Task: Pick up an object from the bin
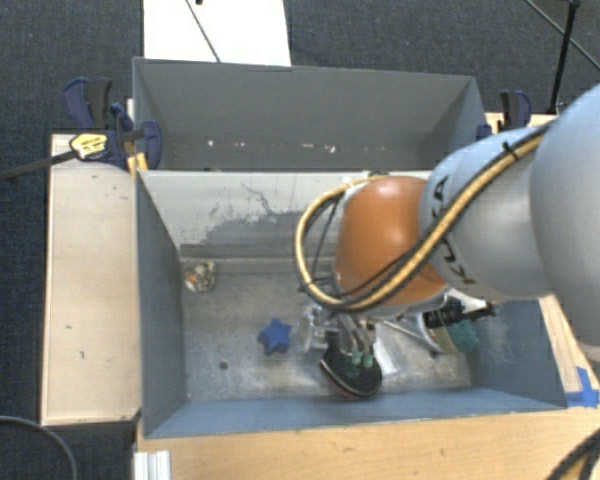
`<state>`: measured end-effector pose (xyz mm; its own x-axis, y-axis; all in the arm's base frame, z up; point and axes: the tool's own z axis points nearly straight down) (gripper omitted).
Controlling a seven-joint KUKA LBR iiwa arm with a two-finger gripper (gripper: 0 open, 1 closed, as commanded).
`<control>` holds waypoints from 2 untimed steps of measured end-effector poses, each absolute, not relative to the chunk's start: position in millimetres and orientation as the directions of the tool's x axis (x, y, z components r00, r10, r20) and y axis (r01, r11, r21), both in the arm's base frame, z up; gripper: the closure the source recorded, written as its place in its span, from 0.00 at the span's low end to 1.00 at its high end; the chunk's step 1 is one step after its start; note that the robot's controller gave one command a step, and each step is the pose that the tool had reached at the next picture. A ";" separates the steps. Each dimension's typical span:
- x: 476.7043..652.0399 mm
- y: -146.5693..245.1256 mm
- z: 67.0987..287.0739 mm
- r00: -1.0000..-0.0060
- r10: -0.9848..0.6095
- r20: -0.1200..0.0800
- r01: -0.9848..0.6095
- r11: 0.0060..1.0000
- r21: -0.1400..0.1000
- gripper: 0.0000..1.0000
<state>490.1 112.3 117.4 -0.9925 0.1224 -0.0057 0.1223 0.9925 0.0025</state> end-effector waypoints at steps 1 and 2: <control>489.2 112.1 115.8 -0.992 0.125 -0.002 0.125 0.992 0.002 0.00; 572.6 136.9 69.8 -0.988 -0.153 -0.004 -0.153 0.988 0.001 0.00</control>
Offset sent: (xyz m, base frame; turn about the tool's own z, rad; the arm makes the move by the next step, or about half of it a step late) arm 0.0000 0.0000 0.0000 0.0000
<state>572.6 136.9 69.8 -0.9882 -0.1531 -0.0043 -0.1531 0.9882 0.0008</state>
